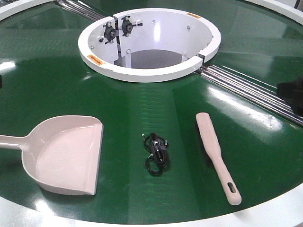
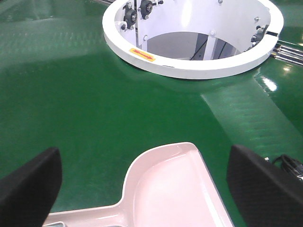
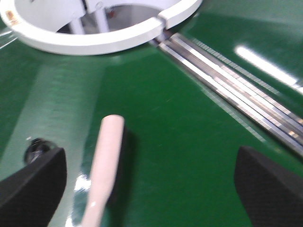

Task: Clean and inspect green conveyor with broom and dustpan
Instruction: 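Lower the right gripper and grasp the pink brush handle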

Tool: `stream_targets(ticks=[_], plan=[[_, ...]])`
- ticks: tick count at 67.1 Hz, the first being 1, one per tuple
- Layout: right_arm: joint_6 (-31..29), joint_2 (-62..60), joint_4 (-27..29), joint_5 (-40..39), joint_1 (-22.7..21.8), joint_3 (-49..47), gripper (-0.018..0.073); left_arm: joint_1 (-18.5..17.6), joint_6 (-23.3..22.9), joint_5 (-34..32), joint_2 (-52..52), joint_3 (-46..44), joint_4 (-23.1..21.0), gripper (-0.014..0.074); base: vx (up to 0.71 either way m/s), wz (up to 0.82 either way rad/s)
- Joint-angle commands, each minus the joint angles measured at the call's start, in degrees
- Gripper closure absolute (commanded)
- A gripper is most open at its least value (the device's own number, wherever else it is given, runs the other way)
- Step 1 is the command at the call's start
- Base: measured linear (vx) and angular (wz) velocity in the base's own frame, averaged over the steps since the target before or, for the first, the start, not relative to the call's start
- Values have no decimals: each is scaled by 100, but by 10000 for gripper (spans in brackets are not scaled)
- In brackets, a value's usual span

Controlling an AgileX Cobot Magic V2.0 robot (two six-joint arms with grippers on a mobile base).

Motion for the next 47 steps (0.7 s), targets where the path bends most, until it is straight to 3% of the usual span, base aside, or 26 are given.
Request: stream_targets(ticks=[1, 11, 20, 26, 37, 47], plan=[[-300, 450, 496, 223, 7, -625, -96, -15, 4, -324, -31, -195, -149, -48, 0, 0], [-641, 1336, 776, 872, 91, -1270, -74, -15, 4, -324, -31, -195, -143, -43, 0, 0], [-562, 2057, 587, 1011, 639, -1898, -57, -15, 4, -324, -31, -195, -143, -39, 0, 0], [-80, 2515, 94, 1068, 1051, -2296, -50, -15, -2, -319, -31, -195, -143, -34, 0, 0], [1419, 3490, -1443, 1693, 1673, -3045, -45, -15, -2, -274, -31, -195, -143, -30, 0, 0], [1799, 4242, -1747, 2257, 1757, -3496, -41, -15, -2, -199, -31, -195, -143, -24, 0, 0]])
